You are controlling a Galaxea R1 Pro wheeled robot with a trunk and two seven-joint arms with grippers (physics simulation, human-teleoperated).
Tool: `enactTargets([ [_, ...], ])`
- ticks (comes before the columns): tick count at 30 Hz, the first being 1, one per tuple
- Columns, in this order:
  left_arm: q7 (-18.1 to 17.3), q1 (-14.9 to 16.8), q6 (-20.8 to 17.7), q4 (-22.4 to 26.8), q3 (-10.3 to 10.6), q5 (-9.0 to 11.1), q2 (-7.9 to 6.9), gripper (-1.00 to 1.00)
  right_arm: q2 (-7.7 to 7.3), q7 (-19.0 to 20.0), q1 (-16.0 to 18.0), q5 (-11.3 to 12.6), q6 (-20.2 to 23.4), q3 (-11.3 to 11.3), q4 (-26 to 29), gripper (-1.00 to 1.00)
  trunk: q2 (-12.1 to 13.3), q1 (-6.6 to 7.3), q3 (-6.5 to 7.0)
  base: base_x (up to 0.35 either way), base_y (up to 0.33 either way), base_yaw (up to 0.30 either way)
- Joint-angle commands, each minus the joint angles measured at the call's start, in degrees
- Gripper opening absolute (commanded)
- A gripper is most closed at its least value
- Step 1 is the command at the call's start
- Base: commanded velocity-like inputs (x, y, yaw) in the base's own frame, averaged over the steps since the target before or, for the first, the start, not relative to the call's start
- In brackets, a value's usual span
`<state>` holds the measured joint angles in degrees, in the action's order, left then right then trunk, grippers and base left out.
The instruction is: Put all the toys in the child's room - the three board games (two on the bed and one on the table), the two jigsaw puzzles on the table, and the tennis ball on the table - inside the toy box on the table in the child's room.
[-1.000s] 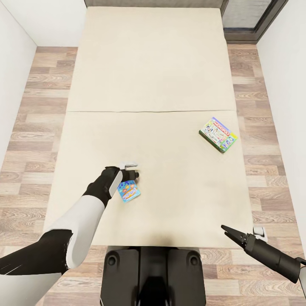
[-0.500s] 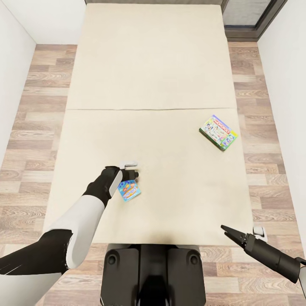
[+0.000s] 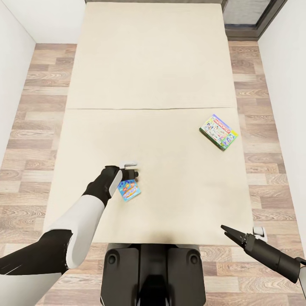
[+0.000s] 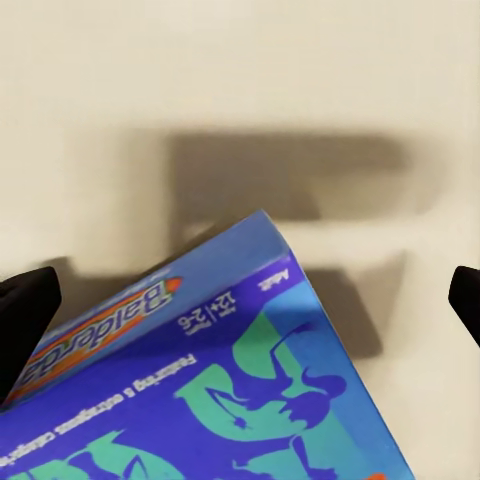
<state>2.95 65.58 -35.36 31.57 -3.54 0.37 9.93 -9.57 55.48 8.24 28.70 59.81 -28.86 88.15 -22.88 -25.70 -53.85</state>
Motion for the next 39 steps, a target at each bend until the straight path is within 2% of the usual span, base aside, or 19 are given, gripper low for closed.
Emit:
enactTargets([
  [1, -0.3, 0.0, 0.2, -0.8, -0.3, 0.9, 0.07, 1.0, -0.01, 0.3, 0.0, -0.2, 0.2, -0.1, 0.0, 1.0, 0.0, -0.08, -0.07, 0.0, 0.0, 0.0],
  [15, -0.3, 0.0, 0.2, -0.8, -0.3, 0.9, 0.07, 1.0, -0.01, 0.3, 0.0, -0.2, 0.2, -0.1, 0.0, 1.0, 0.0, -0.08, -0.08, -0.021, 0.0, 0.0],
  [39, -0.3, 0.0, 0.2, -0.8, -0.3, 0.9, 0.07, 1.0, -0.01, 0.3, 0.0, -0.2, 0.2, -0.1, 0.0, 1.0, 0.0, -0.08, -0.08, -0.264, 0.0, 0.0],
])
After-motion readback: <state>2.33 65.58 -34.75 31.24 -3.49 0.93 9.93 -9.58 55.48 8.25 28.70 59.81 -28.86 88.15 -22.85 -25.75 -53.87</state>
